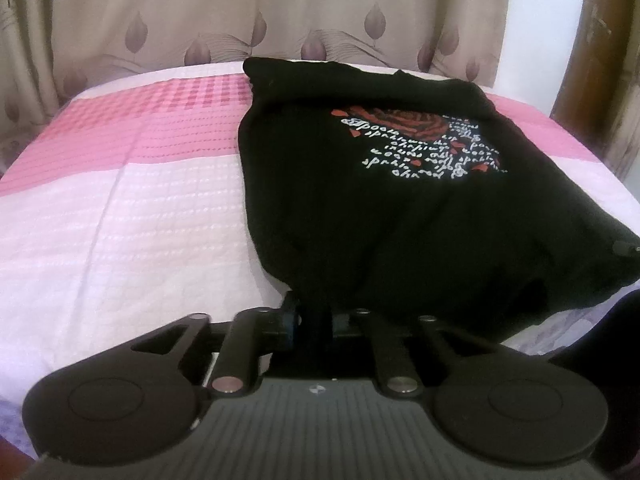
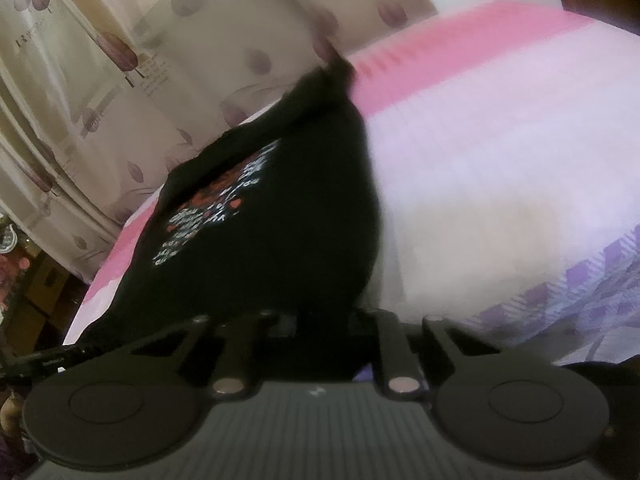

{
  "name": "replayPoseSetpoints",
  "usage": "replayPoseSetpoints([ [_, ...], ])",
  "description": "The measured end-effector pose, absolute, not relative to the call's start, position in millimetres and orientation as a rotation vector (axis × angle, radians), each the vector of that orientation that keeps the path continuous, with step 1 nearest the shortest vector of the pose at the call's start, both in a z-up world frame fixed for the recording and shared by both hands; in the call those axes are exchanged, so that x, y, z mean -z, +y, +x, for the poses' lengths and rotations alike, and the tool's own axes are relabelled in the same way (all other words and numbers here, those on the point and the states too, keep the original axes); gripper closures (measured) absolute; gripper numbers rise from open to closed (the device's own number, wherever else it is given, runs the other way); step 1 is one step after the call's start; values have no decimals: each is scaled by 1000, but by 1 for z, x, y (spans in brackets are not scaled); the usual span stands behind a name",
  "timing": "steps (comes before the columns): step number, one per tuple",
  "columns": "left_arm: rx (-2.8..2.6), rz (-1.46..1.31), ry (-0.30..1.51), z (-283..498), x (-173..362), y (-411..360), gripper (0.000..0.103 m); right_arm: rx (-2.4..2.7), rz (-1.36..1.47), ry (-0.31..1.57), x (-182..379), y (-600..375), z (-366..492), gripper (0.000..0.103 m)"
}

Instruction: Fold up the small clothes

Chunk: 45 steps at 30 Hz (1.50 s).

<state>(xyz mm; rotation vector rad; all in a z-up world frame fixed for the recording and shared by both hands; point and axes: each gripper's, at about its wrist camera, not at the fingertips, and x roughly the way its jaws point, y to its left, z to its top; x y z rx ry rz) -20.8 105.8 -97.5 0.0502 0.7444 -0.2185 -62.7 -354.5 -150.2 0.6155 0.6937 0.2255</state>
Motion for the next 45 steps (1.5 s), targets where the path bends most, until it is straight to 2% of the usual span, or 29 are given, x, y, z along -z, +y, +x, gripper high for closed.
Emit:
replayPoseSetpoints([
  [1,214,49,745,-21,97,107,68,-225,620,693,151,-355,-63,89],
  [2,214,44,750,-20,97,109,52,-224,621,693,151,-356,-64,89],
  [4,236,5,754,-18,96,118,36,-228,621,691,151,-356,-64,89],
  [6,248,-34,768,-16,95,127,35,-235,628,689,152,-358,-64,89],
  [10,294,-112,801,-9,95,140,39,-255,669,682,156,-363,-64,89],
  [11,308,-115,805,-7,95,141,46,-258,679,680,157,-364,-64,89],
  [14,344,-126,820,-4,95,139,56,-272,692,676,159,-365,-64,89],
  [15,370,-135,828,-3,95,137,63,-279,692,675,159,-366,-64,89],
  [16,406,-156,848,-2,97,136,87,-282,691,676,159,-366,-63,89],
  [17,420,-172,868,-1,100,134,94,-283,690,677,159,-366,-63,89],
  [22,401,-210,839,-7,104,140,95,-283,677,676,158,-363,-63,89],
  [25,379,-229,805,-12,102,148,95,-271,666,665,157,-361,-66,94],
  [33,408,-351,694,-16,86,156,95,-374,835,516,141,-370,-73,94],
  [45,393,-432,590,-14,69,158,95,-428,920,398,119,-374,-60,94],
])
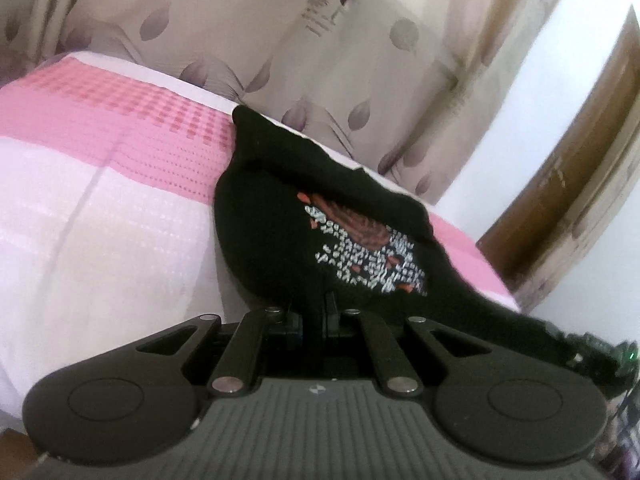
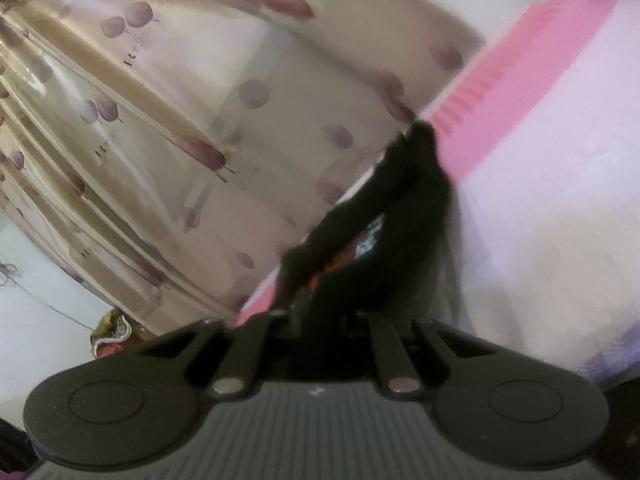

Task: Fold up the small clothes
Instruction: 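Press the folded sweatshirt flat with both grippers closed on it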

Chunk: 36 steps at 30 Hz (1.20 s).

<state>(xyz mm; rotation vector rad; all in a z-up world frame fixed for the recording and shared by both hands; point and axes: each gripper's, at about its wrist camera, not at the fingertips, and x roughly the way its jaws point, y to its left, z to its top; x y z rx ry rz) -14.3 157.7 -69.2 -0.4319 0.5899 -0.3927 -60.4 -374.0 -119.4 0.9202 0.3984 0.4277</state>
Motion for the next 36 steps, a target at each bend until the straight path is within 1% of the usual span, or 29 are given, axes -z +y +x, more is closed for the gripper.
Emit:
replayPoseSetpoints([
  [10,391,-487,533,0,53,161,95,-417,928,341,101,-376,-38,94],
  [22,396,-480,477,20,27,159,95,-417,910,311,76,-374,-1,94],
  [36,370,-490,467,57,15,163,95,-371,882,315,59,-375,49,94],
])
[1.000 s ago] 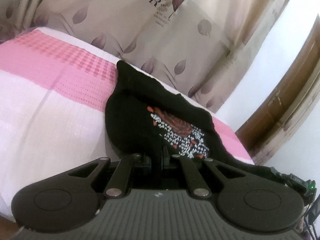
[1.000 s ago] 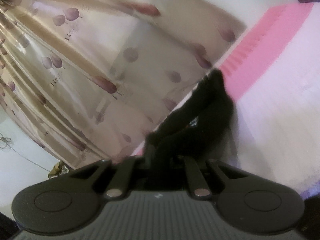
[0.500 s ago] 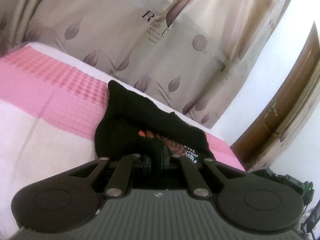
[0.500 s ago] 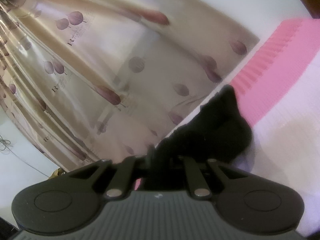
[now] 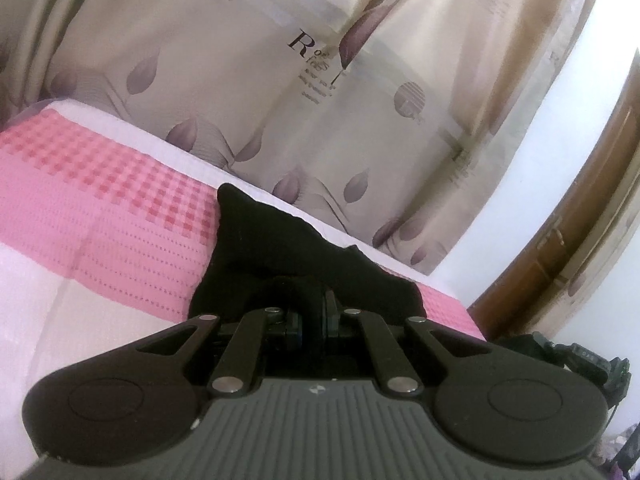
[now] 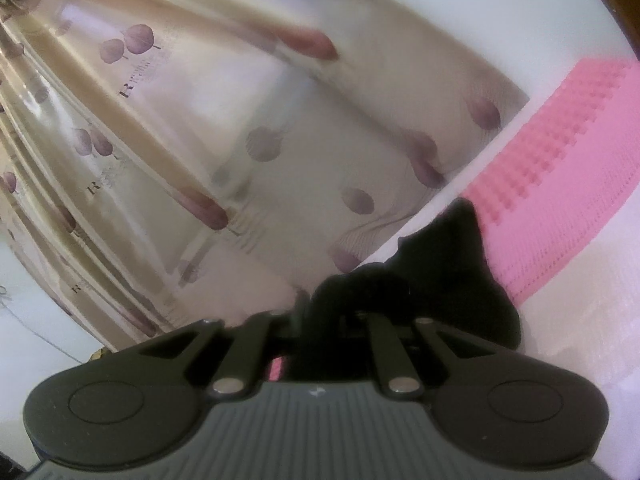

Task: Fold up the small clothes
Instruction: 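Press the folded sweatshirt flat with both grippers closed on it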

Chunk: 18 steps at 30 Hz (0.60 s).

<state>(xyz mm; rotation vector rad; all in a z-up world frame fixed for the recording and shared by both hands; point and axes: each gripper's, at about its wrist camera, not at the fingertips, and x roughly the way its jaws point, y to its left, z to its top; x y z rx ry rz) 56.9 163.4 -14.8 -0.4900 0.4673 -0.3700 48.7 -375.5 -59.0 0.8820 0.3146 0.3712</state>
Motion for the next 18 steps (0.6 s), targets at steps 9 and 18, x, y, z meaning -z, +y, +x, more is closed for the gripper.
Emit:
replayPoseSetpoints([
  [9,345,-481,450,80,11,160,95,-347,865,325,53,-377,78,94],
  [18,311,-472,453,107,10,156,95,-327,842,344,50,-374,111,94],
])
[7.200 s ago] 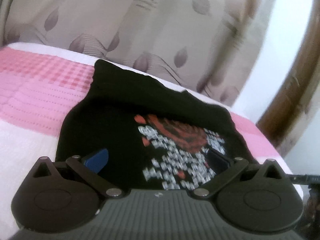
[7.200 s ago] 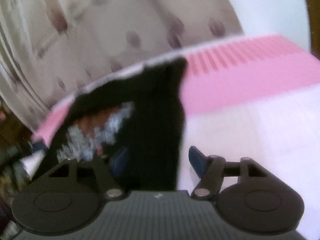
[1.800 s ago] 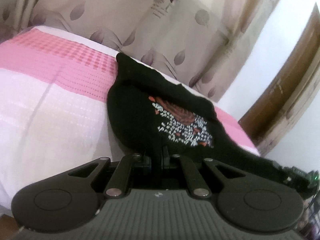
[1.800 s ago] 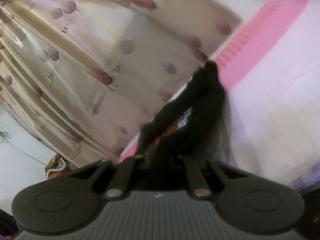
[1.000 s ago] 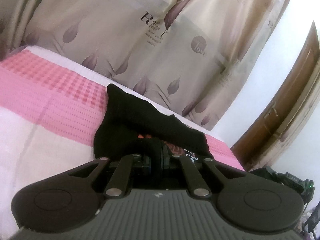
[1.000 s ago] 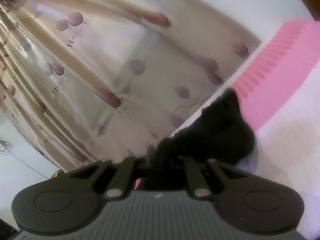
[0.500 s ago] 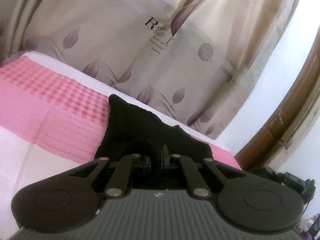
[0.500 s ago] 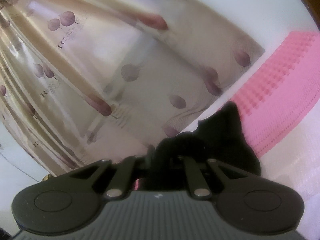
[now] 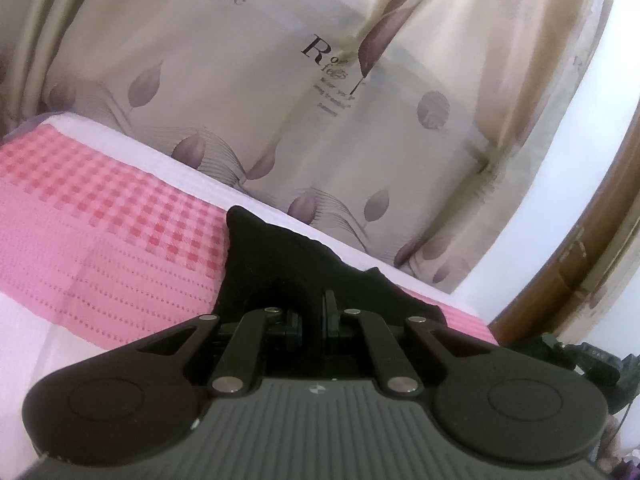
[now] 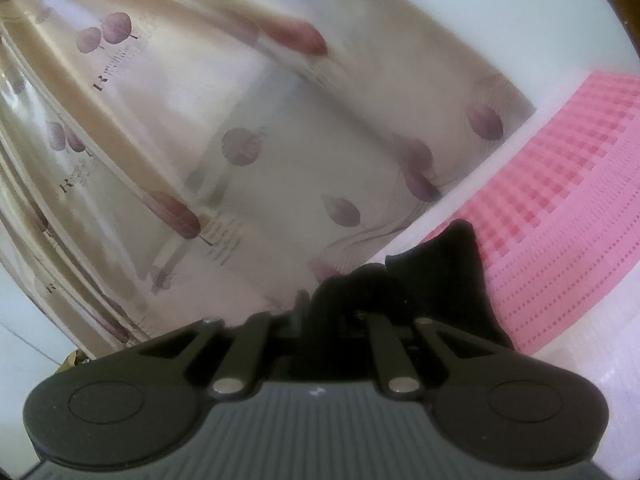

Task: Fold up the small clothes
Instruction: 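Press the folded sweatshirt flat with both grippers closed on it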

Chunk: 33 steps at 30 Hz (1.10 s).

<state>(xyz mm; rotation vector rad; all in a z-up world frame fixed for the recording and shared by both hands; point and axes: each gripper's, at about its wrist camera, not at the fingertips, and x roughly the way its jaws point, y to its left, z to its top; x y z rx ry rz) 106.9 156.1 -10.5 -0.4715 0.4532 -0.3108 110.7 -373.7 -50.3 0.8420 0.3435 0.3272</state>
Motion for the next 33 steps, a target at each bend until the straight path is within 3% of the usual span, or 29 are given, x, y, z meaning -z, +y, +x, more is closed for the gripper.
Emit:
replayPoseSetpoints([
  [33,249,-428,484,173,21,145,95,-267,839,406,69,-374,171,94],
])
